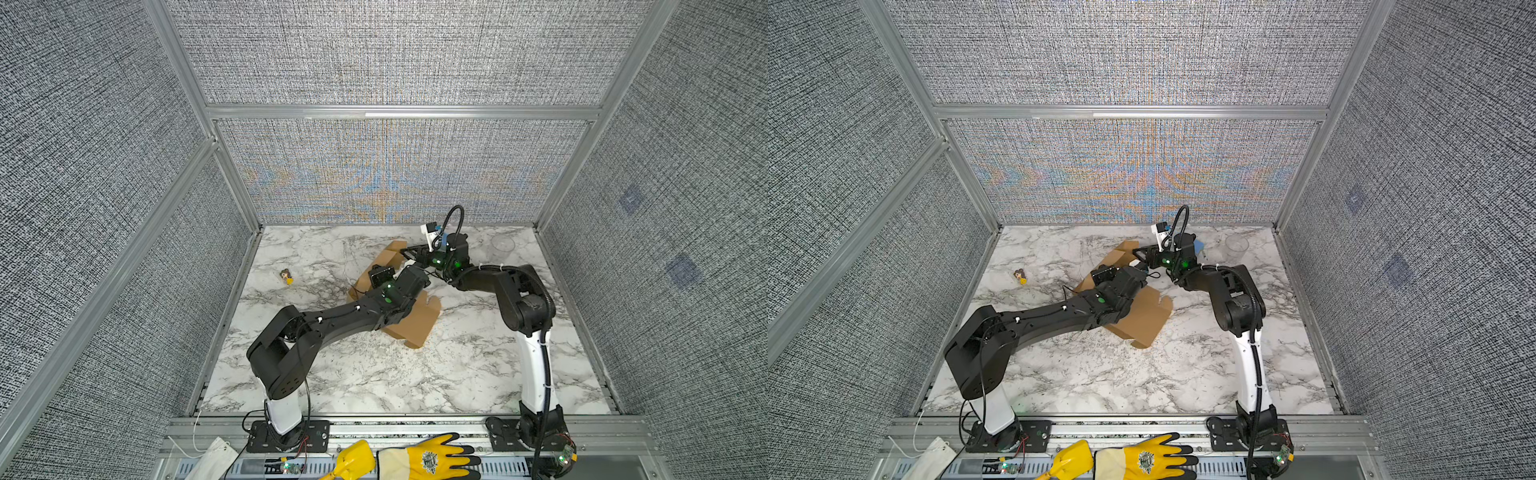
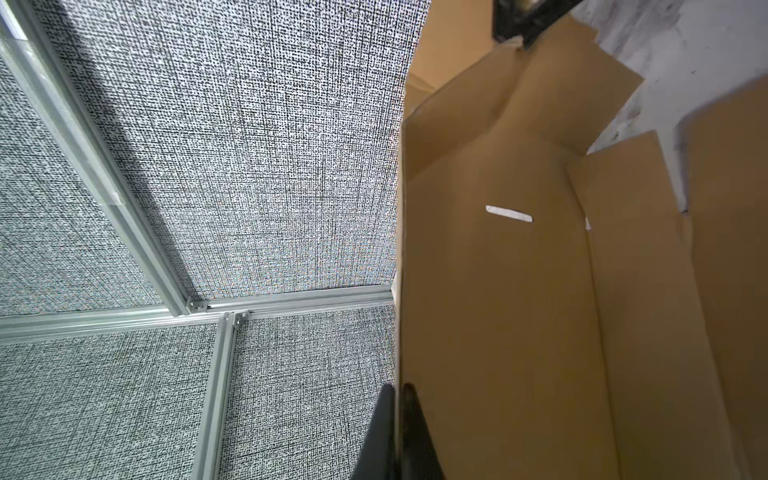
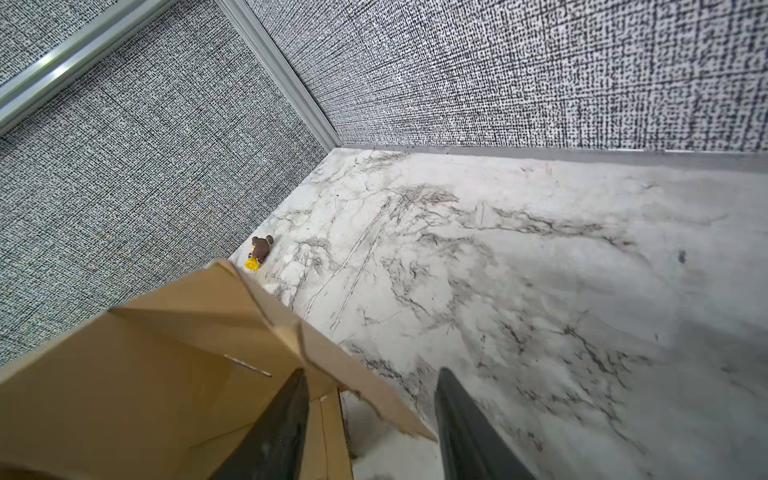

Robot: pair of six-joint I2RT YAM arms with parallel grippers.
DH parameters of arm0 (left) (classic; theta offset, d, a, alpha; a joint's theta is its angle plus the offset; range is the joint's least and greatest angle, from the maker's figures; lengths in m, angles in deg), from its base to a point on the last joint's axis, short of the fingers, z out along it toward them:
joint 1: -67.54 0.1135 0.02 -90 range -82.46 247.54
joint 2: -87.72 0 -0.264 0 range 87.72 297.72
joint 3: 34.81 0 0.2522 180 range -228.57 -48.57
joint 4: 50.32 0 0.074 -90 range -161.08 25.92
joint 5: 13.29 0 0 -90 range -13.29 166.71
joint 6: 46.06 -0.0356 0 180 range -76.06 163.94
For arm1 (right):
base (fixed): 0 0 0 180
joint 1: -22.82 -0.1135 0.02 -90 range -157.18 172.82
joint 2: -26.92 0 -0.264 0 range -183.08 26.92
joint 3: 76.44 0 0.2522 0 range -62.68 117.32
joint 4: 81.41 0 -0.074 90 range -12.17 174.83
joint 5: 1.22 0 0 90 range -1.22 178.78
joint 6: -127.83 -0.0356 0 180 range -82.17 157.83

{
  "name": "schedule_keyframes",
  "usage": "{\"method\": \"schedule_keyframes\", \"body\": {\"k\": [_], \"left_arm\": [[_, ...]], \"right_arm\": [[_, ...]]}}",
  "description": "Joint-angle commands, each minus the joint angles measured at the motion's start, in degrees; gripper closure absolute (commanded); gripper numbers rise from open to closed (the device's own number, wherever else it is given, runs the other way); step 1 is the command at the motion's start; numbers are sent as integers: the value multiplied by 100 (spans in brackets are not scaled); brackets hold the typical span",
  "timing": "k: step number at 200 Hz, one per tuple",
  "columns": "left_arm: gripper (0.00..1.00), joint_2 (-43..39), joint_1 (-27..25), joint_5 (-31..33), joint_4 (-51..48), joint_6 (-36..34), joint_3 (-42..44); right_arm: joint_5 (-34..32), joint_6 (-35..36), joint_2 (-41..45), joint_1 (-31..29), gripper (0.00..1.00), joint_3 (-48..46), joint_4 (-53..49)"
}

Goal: Fold the paper box

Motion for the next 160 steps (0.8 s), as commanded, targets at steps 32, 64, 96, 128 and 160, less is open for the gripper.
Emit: {"method": "schedule_keyframes", "body": {"k": [32,64,96,128,160], "left_arm": [[100,-50,91,-207,-111,263,-20],[100,-30,203,-272,-212,348,-20],[100,8,328,-379,-280,459,-53],[100,105,444,-494,-280,570,-55],[100,145,538,-590,-263,649,-25]], "right_arm": [[-120,522,46,-171,72,114,-235],[-444,631,357,-205,90,-327,-33],[-826,705,772,-200,94,-749,-40],[-1254,888,1100,-309,97,-950,-384],[-1594,890,1346,-391,98,-1132,-562]]}}
